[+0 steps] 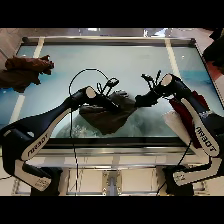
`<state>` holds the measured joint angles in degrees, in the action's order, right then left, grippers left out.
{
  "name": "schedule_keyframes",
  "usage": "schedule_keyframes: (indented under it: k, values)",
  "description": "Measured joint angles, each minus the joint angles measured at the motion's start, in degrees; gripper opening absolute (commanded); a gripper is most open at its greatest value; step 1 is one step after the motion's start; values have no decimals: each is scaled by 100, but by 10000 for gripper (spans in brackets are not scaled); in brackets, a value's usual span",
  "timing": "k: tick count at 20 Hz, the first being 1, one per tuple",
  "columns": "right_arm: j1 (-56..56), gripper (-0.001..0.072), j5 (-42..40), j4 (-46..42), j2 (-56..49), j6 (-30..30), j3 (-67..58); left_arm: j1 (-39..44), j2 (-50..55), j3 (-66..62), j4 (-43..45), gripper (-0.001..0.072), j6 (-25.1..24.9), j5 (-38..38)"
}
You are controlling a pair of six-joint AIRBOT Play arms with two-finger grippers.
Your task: Fold the shirts.
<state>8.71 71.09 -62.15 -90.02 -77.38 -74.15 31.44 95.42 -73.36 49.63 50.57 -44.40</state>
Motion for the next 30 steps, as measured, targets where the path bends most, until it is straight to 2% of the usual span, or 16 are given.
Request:
schedule_keyframes:
  k: [3,9,12,13,14,15,18,22,26,30]
  values:
    - [2,316,107,-9,0,2,0,13,90,-39,2,6,24,50]
    - [7,317,203,-4,0,13,0,-17,120,-120,9,13,57,275]
    - [22,321,293,37,0,17,2,-240,-212,-219,107,13,199,345]
    - [52,356,302,114,0,17,7,-374,-389,-240,195,13,304,348]
    - [116,433,304,247,0,20,17,-518,-568,-256,293,14,433,367]
    - [219,463,273,396,-2,28,33,-691,-752,-267,396,13,612,372]
    - [756,464,-181,621,-9,57,140,-1152,-1196,-282,562,13,957,225]
    - [1572,463,-1193,409,-17,15,345,-1591,-1541,-289,831,14,1132,-295]
    - [1801,463,-1788,35,-7,-186,330,-1825,-1735,-289,1609,13,1403,-887]
    - [1486,459,-1655,-203,-2,-420,81,-1926,-1792,-289,2990,14,2170,-1281]
